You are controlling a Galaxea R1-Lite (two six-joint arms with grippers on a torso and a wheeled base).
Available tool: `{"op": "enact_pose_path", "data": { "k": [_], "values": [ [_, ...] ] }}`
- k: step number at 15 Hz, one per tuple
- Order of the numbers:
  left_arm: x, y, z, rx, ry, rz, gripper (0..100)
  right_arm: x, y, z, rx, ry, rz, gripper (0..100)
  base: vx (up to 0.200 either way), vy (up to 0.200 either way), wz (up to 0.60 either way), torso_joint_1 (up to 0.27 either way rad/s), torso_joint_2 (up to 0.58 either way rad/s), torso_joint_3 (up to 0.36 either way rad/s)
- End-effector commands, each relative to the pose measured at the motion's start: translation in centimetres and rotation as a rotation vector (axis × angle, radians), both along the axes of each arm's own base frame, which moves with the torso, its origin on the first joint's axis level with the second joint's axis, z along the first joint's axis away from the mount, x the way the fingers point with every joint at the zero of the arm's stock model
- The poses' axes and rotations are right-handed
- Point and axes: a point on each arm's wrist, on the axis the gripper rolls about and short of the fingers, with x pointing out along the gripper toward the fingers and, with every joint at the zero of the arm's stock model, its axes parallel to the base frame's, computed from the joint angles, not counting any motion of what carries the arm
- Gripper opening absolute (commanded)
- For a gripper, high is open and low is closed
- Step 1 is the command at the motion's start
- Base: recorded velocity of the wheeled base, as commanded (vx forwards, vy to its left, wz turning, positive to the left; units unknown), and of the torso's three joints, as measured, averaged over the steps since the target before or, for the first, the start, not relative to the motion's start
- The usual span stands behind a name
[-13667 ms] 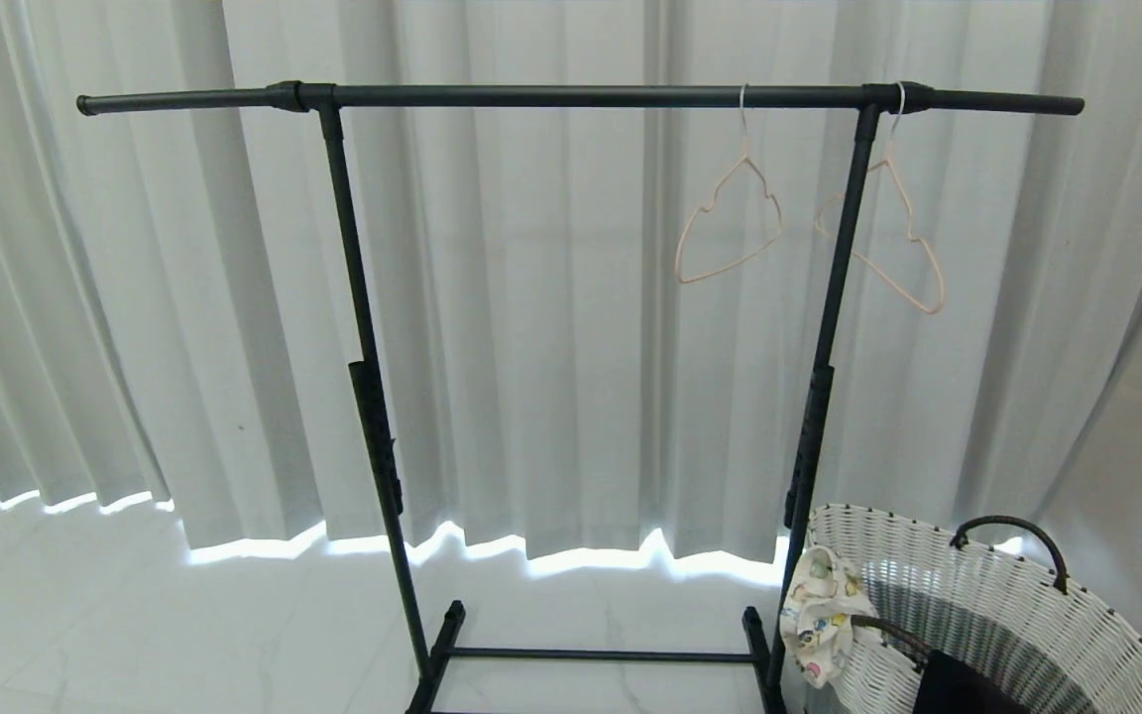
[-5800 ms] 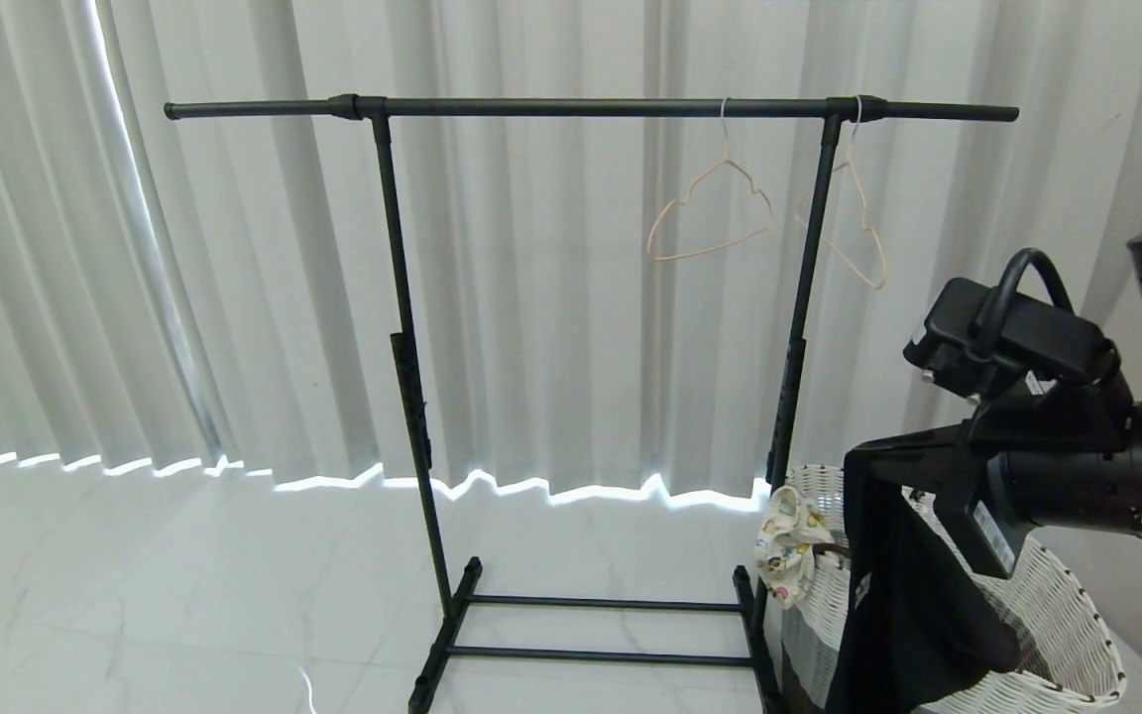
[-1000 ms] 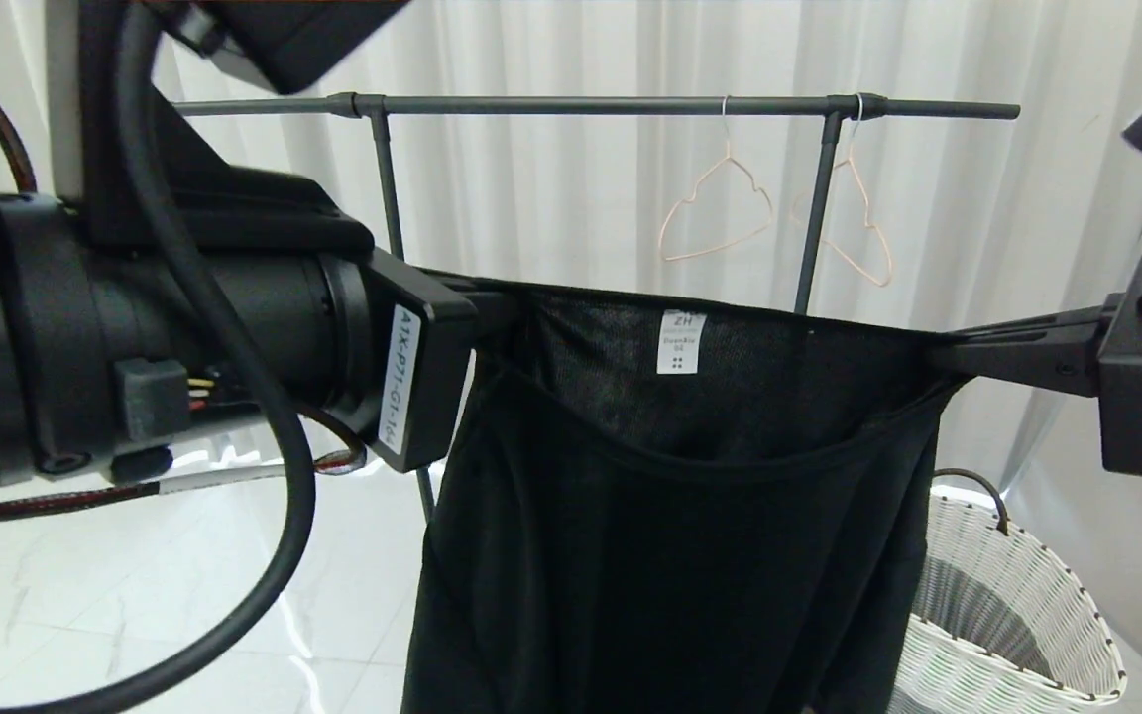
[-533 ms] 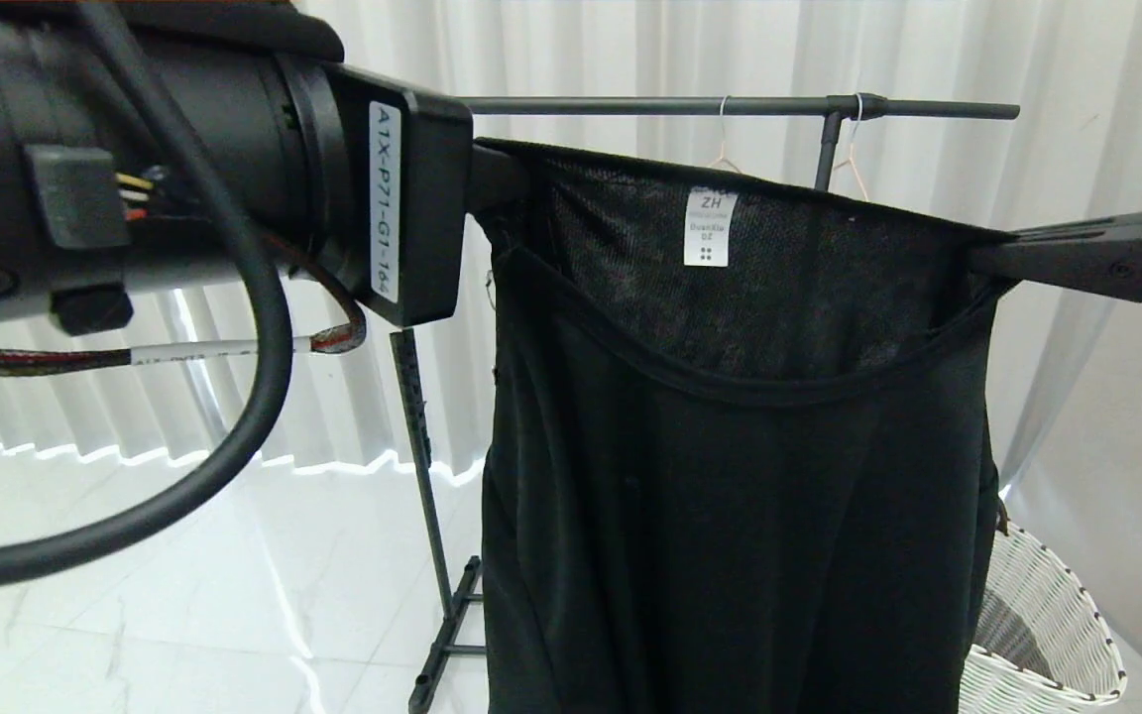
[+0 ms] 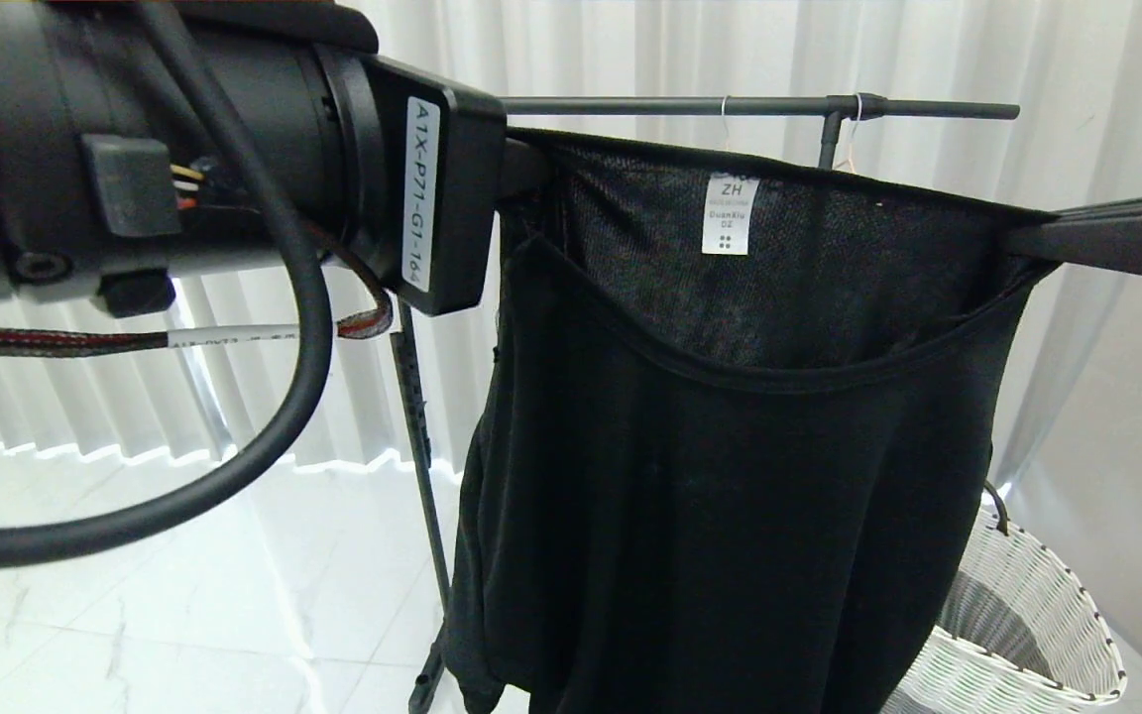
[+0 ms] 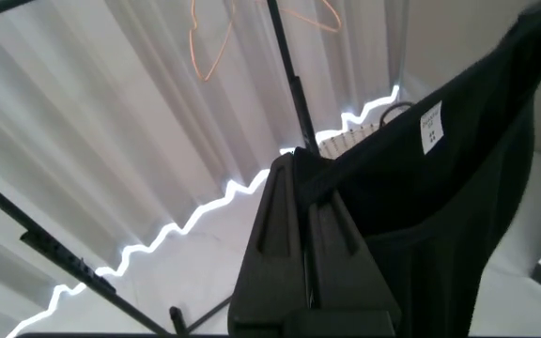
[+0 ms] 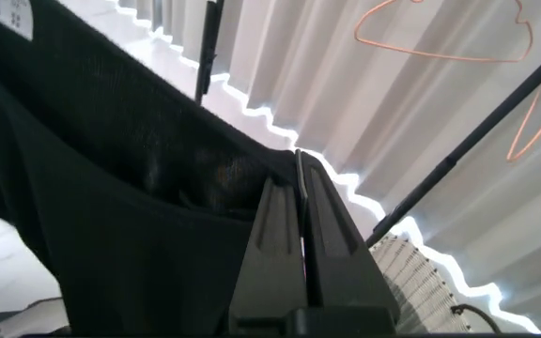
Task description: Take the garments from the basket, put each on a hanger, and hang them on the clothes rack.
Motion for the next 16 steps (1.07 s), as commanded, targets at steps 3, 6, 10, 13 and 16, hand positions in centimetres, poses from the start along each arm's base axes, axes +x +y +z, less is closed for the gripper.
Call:
{"op": "enact_pose_path", "data": {
  "k": [3,6,10,13,16],
  "values": [
    [0.1,-0.1,-0.1,0.000,0.000,0.001,0,-0.8,-1.0,0.2,0.004,-0.001,-0.009,0,0.000,0.000,0.00,0.000,0.00,0.000],
    [0.7,-1.0,-0.1,-0.019,-0.021,0.000,0,-2.2,-1.8,0.1,-0.001,0.038,0.084,0,0.000,0.000,0.00,0.000,0.00,0.000],
    [2.7,-3.7,-0.9,-0.060,-0.055,-0.001,0,-4.4,-2.4,-0.6,-0.015,0.088,0.217,0,0.000,0.000,0.00,0.000,0.00,0.000],
    [3.6,-4.8,-1.5,-0.069,-0.064,0.001,0,-6.0,-2.0,-1.6,-0.042,0.114,0.341,0,0.000,0.000,0.00,0.000,0.00,0.000],
    [3.6,-4.8,-1.5,-0.068,-0.063,-0.001,0,-6.0,-1.8,-1.8,-0.046,0.119,0.350,0,0.000,0.000,0.00,0.000,0.00,0.000]
  ]
}}
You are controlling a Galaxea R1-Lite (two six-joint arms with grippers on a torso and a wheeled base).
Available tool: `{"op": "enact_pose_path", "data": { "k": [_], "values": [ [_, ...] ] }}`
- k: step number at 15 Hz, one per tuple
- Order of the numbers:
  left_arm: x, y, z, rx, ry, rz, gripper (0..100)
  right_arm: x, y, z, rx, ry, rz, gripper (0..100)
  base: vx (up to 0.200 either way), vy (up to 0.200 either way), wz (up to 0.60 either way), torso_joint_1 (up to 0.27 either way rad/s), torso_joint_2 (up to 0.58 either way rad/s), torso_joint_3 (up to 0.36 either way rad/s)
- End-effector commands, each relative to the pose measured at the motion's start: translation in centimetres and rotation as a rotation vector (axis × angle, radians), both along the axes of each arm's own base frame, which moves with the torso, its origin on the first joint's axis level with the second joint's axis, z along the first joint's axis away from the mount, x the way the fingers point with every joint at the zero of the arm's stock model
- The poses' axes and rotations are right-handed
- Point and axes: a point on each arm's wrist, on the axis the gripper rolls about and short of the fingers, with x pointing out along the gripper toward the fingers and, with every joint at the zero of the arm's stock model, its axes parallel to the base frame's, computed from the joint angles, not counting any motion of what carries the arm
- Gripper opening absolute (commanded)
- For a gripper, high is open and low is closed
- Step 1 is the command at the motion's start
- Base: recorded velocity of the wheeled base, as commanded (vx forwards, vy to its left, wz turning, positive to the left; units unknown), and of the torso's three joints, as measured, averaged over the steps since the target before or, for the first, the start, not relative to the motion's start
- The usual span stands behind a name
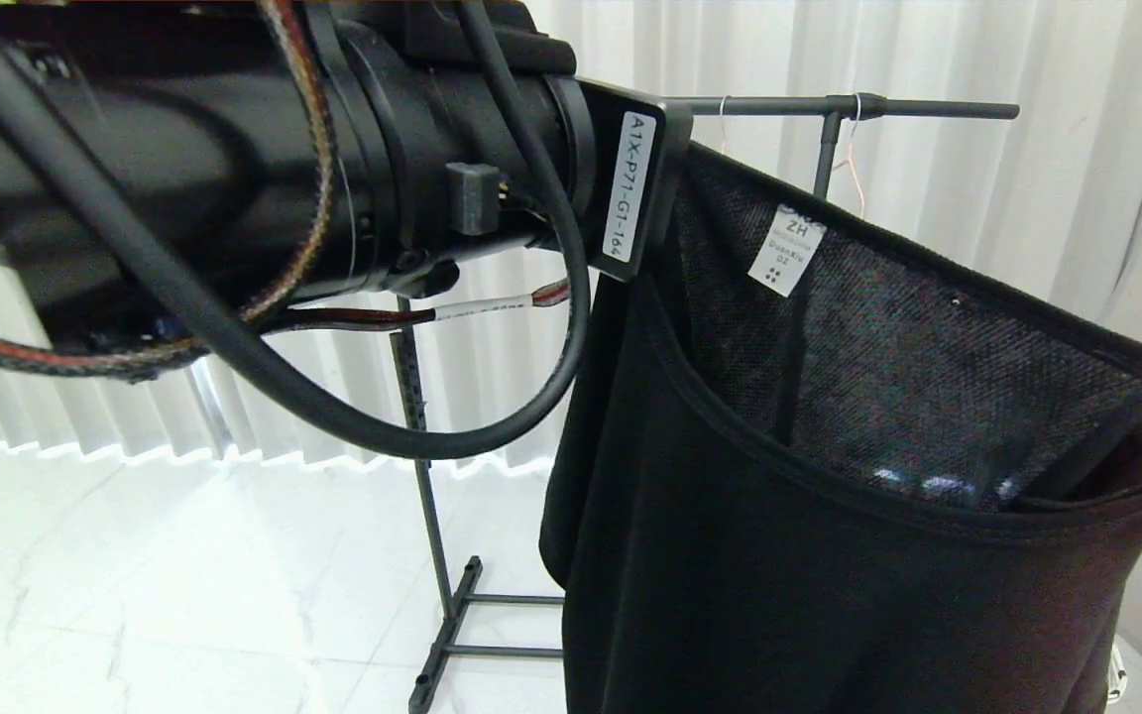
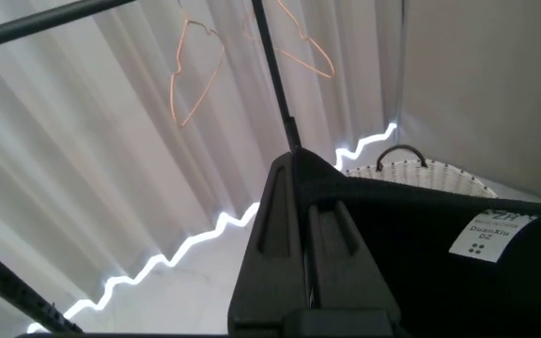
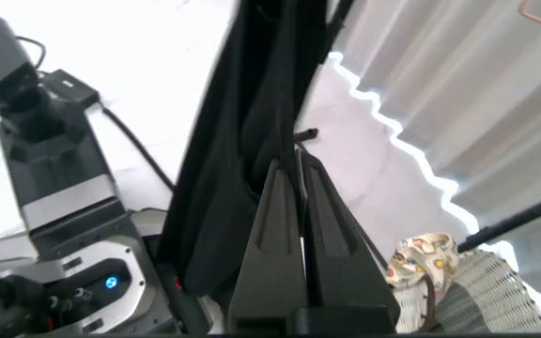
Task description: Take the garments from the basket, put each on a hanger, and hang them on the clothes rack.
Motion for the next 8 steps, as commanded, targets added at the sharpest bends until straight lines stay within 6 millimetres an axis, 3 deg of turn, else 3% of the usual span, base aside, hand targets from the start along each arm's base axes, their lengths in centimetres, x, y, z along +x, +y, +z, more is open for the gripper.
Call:
{"op": "enact_pose_path", "data": {
  "k": [1,8],
  "values": [
    [0.25,-0.26,-0.30,0.008,0.006,0.002,0,-0.12,0.00,-0.06,0.000,-0.001,0.007,0,0.000,0.000,0.00,0.000,0.00,0.000],
    [-0.36,0.62,-0.90,0.055,-0.001,0.072,0,0.46,-0.12,-0.35,-0.019,0.000,-0.066,0,0.000,0.000,0.00,0.000,0.00,0.000]
  ]
}}
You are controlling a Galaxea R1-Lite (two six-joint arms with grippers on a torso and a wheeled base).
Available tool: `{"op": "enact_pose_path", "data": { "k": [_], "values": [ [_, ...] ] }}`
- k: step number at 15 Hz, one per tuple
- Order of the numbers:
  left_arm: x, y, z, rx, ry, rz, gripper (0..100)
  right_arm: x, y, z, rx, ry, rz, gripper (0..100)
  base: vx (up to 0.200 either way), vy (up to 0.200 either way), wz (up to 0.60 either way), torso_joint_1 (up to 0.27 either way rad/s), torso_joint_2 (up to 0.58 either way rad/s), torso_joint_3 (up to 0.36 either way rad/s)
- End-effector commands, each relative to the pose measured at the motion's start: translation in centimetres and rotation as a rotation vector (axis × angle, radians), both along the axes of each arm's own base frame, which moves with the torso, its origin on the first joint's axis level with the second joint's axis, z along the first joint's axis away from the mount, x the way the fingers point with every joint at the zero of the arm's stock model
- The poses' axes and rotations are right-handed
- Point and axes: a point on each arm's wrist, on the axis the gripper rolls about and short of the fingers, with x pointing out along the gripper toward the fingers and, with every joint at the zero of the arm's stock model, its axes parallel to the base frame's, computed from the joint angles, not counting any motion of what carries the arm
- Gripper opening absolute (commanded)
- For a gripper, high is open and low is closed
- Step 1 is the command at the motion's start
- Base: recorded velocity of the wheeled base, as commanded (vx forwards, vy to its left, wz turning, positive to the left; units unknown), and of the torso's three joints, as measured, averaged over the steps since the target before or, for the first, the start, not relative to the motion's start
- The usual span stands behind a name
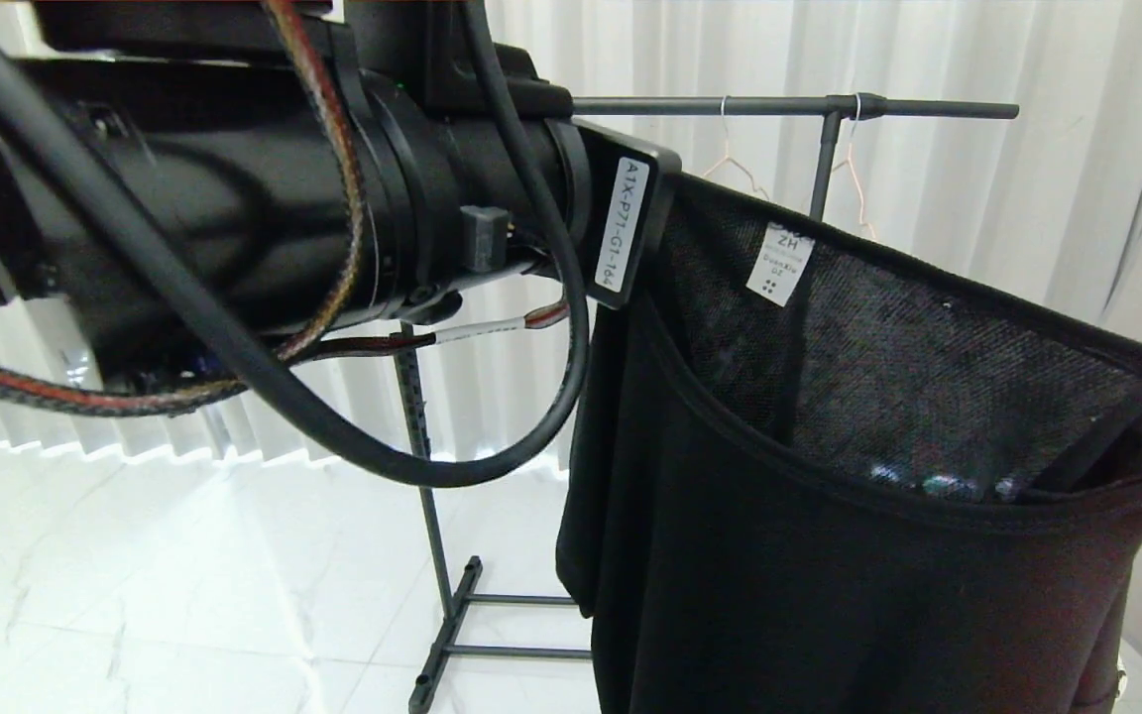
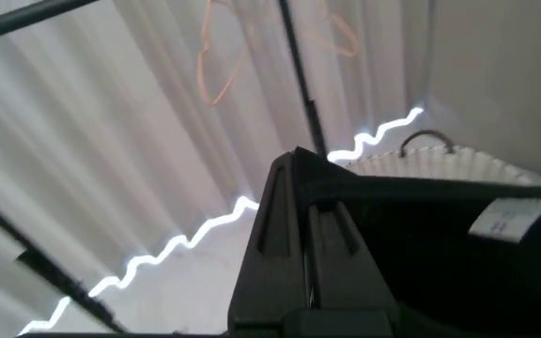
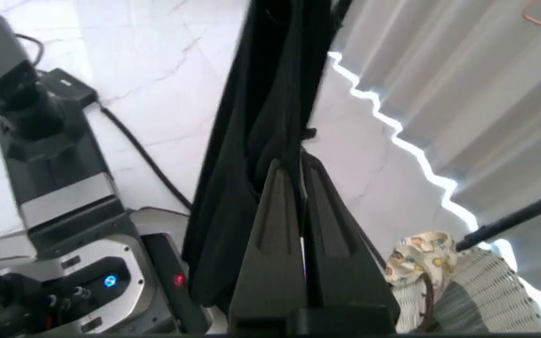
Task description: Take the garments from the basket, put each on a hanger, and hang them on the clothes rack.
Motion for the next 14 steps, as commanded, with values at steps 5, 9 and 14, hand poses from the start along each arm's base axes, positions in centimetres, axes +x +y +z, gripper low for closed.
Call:
{"op": "enact_pose_path", "data": {
  "k": [5,9,14],
  "values": [
    [-7.1,3.9,-1.7,0.041,0.005,-0.120,0,4.2,2.5,0.4,0.060,-0.094,-0.164,0,0.000,0.000,0.00,0.000,0.00,0.000],
    [-10.3,5.7,-2.1,0.046,-0.021,-0.153,0,7.1,5.2,0.7,0.138,-0.170,-0.164,0,0.000,0.000,0.00,0.000,0.00,0.000],
    [-11.3,6.0,-2.0,0.051,-0.042,-0.199,0,7.6,5.8,0.9,0.165,-0.193,-0.159,0,0.000,0.000,0.00,0.000,0.00,0.000]
  ]
}}
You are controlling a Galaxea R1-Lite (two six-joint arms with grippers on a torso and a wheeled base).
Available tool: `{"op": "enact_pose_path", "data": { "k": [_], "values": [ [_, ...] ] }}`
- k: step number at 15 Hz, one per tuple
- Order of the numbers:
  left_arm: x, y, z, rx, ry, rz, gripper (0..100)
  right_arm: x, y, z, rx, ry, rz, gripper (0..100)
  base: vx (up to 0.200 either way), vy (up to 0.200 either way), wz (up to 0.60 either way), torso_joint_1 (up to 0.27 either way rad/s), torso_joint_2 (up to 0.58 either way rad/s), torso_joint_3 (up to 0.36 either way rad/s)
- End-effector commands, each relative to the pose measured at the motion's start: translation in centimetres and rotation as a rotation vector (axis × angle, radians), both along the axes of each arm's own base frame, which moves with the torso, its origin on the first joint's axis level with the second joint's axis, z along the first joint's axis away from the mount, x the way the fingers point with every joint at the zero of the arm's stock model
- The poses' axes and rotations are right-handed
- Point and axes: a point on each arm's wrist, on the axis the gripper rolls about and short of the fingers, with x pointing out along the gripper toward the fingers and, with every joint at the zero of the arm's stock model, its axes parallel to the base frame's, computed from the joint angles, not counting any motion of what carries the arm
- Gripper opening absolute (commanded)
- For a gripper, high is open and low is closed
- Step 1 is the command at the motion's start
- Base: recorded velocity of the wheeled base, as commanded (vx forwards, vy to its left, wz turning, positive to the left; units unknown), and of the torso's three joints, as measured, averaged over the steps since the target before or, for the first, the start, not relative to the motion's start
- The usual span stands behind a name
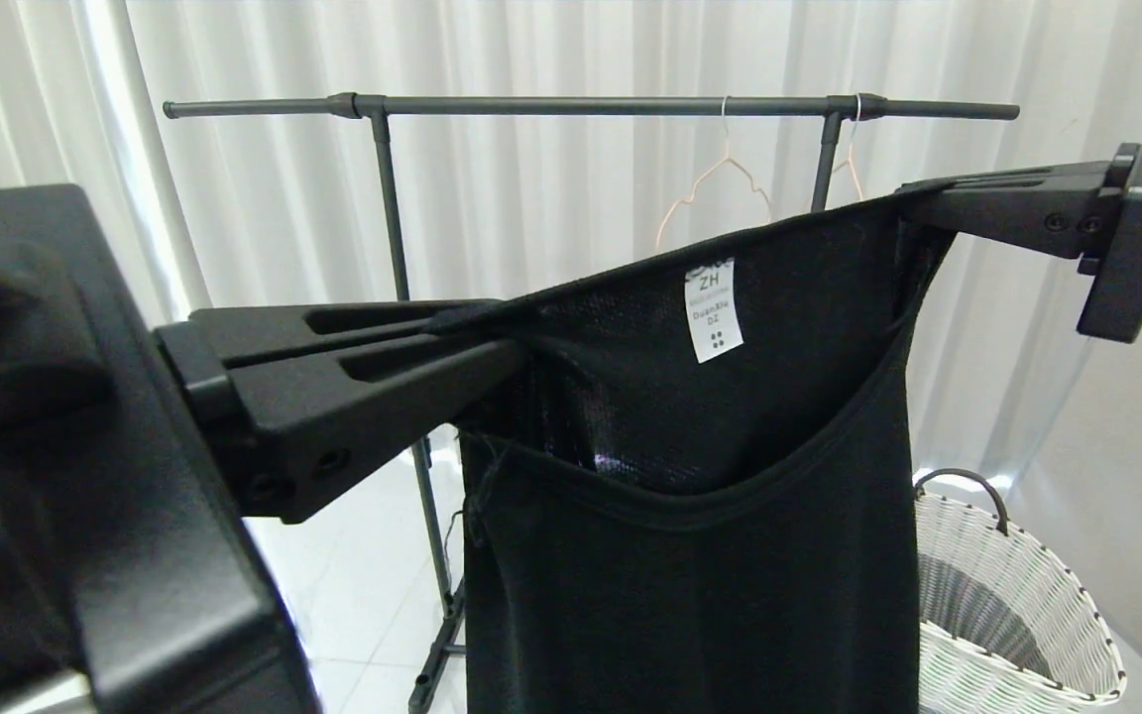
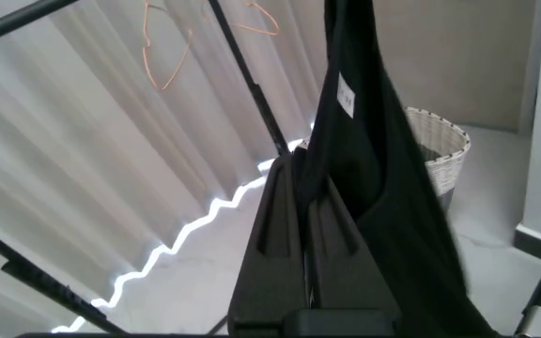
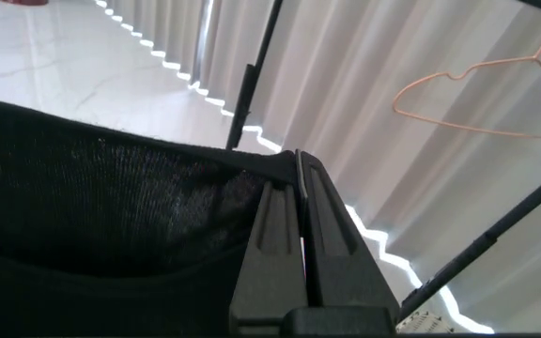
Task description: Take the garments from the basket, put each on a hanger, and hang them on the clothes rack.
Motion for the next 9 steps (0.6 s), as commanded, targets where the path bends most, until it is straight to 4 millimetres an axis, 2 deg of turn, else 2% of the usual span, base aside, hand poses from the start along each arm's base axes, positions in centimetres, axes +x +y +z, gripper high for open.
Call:
{"op": "enact_pose_path", "data": {
  "k": [1,5,9],
  "values": [
    [-0.2,0.3,0.2,-0.011,-0.003,-0.005,0,0.3,0.3,-0.2,-0.009,0.008,0.001,0,0.000,0.000,0.00,0.000,0.00,0.000],
    [-0.1,0.4,0.5,-0.022,-0.007,-0.002,0,-0.1,-0.1,-0.1,-0.004,0.004,0.001,0,0.000,0.000,0.00,0.000,0.00,0.000],
    [3.1,0.8,3.1,-0.094,-0.035,0.132,0,-2.5,-2.7,0.9,-0.084,0.066,-0.013,0,0.000,0.000,0.00,0.000,0.00,0.000]
  ]
}}
